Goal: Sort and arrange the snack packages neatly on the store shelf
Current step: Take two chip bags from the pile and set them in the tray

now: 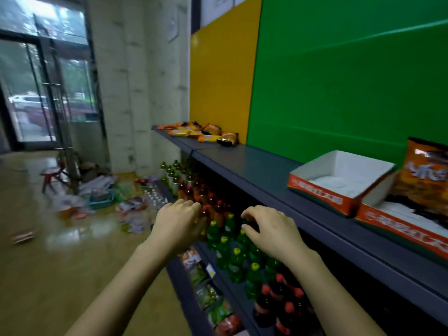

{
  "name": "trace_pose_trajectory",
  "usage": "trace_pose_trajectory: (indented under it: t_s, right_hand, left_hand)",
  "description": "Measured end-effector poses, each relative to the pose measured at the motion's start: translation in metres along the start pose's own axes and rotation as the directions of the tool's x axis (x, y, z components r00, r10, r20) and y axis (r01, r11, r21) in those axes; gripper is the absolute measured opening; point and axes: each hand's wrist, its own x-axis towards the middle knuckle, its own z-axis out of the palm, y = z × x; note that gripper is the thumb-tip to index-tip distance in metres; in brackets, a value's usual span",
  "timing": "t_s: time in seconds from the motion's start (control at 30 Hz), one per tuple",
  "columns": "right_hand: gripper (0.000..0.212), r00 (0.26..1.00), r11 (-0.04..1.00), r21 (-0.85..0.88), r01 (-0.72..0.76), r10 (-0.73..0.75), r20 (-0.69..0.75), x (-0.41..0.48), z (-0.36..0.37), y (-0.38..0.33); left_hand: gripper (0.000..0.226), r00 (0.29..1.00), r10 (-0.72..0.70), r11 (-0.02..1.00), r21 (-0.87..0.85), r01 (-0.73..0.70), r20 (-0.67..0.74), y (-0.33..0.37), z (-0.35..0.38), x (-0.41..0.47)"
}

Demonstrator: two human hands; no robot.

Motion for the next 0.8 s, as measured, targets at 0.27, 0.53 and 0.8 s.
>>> trace_pose_trajectory:
  t_s: [0.27, 0.53, 0.8]
  right_hand:
    - [0.034, 0.999, 0.999, 0.040, -0.032, 0.033, -0.018, 0.145, 0.062, -0.068]
    - [0.035, 0.995, 0.994, 0.052, -0.095, 0.097, -0.032, 0.266, 0.097, -0.085]
    - [0.033, 0.987, 0.989, 0.042, -0.143, 0.146, -0.072, 0.398, 0.142, -0.061]
  left_hand:
    - [0.036, 0.991, -0.040, 0.999, 0.004, 0.040, 0.129, -0.141, 0.049, 0.043]
    - [0.033, 0.993, -0.035, 0.998, -0.052, 0.041, 0.111, -0.228, 0.107, 0.109]
    - [0.035, 0.994, 0.010, 0.998, -0.068, -0.003, 0.105, -0.286, 0.192, 0.209]
